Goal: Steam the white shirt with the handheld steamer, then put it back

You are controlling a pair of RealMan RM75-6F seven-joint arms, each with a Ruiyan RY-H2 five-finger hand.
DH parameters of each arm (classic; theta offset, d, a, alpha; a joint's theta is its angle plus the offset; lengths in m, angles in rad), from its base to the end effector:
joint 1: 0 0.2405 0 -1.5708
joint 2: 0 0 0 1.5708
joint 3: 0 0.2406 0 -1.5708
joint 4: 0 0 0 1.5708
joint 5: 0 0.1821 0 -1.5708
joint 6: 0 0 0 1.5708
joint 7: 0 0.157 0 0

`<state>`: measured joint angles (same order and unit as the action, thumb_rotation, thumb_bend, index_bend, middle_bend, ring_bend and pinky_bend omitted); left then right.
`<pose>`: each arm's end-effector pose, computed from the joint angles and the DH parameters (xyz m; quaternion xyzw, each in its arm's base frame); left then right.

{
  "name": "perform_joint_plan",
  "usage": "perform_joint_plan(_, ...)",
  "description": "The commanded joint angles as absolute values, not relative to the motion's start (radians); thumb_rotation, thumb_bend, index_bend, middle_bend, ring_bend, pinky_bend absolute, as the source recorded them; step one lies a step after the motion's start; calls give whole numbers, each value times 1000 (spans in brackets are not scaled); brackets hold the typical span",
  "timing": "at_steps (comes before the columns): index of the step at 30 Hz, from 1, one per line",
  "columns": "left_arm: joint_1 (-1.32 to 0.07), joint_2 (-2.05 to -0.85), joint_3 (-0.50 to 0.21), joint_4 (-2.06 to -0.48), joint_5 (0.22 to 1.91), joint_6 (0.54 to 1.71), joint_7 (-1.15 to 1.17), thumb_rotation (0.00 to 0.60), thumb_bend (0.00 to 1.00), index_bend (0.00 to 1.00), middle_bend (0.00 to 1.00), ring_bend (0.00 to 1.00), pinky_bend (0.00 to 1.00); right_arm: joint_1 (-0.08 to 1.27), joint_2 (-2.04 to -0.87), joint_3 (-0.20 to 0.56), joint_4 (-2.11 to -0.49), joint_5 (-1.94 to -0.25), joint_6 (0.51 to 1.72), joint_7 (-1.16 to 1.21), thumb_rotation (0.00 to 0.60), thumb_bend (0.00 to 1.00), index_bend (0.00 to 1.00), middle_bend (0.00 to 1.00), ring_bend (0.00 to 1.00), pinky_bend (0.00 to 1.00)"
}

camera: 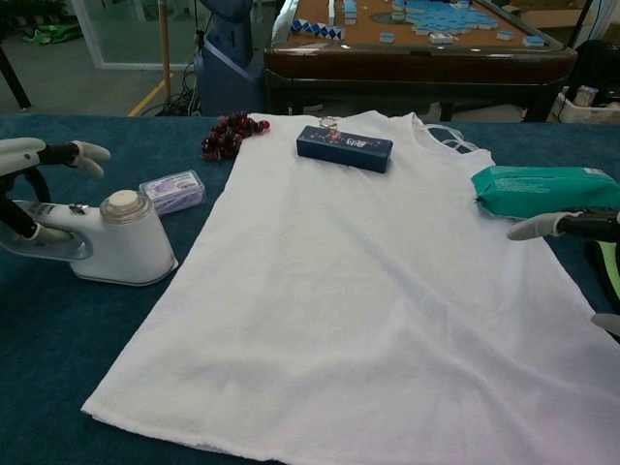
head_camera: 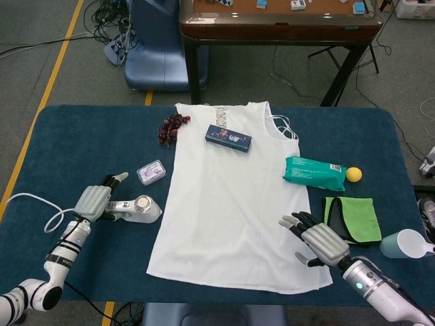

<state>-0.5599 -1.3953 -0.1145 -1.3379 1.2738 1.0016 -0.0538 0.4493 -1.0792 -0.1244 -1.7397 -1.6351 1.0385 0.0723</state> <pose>-0.2363 0.3302 0.0689 -0.6764 -0.4405 -0.3695 0.4603 -0.2203 -0.2196 0.0900 0.7835 -0.4253 0.3091 0.3311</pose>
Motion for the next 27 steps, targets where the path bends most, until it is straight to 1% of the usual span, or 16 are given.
perform_joint_plan(1,-535,-1340,-114,-1406,1249,1011,-35,600,173,52,129,79,327,444,-1069,-116,-1739,-1629,1053,80,600,412,1,88,0,0)
perform_joint_plan(7,-471,-1271,-113,-1488,1249,1100,-40,600,173,54,129,79,327,427,-1043,-95,-1738,-1607,1091,83,600,412,1,88,0,0)
perform_joint_plan(14,-363,-1233,-106,-1519,1299,1308,-8,600,174,65,129,79,325,377,-1029,-72,-1713,-1571,1167,81,600,405,1,97,0,0)
perform_joint_plan(17,-315,-1232,-95,-1512,1326,1389,-5,600,174,78,129,82,321,343,-1029,-63,-1696,-1558,1220,82,600,304,1,106,0,0)
perform_joint_plan(19,-287,-1232,-87,-1509,1342,1430,-9,600,174,89,130,86,319,321,-1030,-60,-1686,-1554,1254,79,600,218,1,117,0,0)
perform_joint_plan(21,-257,-1233,-75,-1505,1362,1472,-15,600,174,94,131,88,318,295,-1033,-56,-1681,-1546,1293,61,600,173,1,121,0,0)
perform_joint_plan(27,-183,-1248,-49,-1513,1419,1581,-6,600,173,110,131,89,316,239,-1026,-66,-1690,-1563,1359,23,600,158,1,129,0,0)
